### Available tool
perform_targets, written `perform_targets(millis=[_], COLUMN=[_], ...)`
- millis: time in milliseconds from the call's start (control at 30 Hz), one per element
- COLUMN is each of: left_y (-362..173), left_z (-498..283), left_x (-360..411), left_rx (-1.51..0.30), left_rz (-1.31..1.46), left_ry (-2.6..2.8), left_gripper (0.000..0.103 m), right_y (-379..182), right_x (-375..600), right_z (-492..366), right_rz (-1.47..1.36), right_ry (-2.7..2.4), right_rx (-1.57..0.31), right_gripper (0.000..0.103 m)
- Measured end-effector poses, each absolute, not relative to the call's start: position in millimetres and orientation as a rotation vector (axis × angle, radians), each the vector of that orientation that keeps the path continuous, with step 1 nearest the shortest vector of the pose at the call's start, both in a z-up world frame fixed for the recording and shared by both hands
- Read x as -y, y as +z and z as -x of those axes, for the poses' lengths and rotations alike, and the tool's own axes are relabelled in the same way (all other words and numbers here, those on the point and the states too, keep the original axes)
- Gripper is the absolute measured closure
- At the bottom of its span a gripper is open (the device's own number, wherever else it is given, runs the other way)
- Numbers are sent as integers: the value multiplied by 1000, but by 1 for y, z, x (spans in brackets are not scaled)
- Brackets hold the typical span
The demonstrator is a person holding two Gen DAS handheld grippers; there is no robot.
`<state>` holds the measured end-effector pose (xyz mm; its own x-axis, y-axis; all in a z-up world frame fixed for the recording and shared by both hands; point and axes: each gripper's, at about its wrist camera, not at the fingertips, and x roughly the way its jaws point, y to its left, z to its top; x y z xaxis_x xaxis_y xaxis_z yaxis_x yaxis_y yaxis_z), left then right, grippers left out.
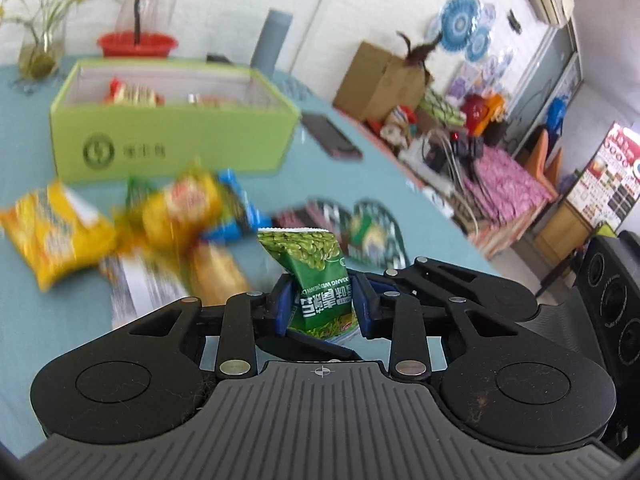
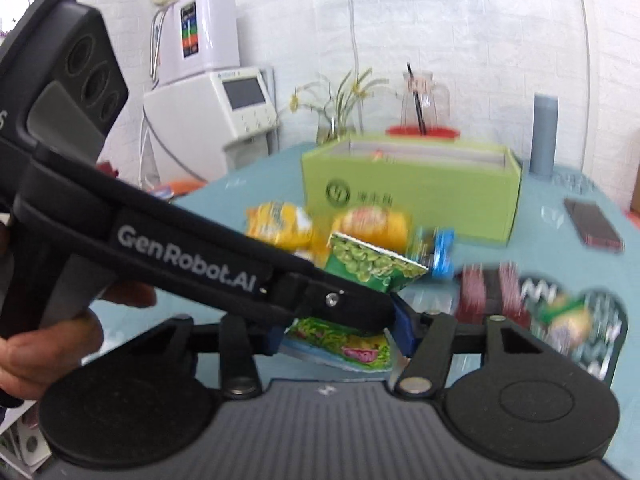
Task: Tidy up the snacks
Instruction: 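Lower the green bag into the box and open the left gripper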
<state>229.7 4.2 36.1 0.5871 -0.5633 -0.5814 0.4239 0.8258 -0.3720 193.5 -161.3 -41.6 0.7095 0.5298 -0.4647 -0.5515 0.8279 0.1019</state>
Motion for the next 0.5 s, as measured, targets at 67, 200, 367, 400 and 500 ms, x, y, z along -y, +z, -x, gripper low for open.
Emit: perform_targets(millis=[67,200,367,400,500], left_y=[54,77,82,77,56], left_z=[-260,-332,-420,-436,-474], left_x=[-8,-12,-18,-21,-25], left_rx=[-708,-684,-688,-701,-748], left_rz=[198,208,205,211,219], left_ry=[-572,-520,-450,-441,-429], left_gripper=[94,95,96,96,95], right_y=[-28,-8,-5,-9,-29], right_x=[155,141,116,113,107], right_z=[-225,-308,-403,-420,-454], right_rz=[71,79,138,147,166], right_ry=[594,602,603,600,597], right_rx=[-472,-488,-562,-581,-633], right_gripper=[39,39,39,39,40])
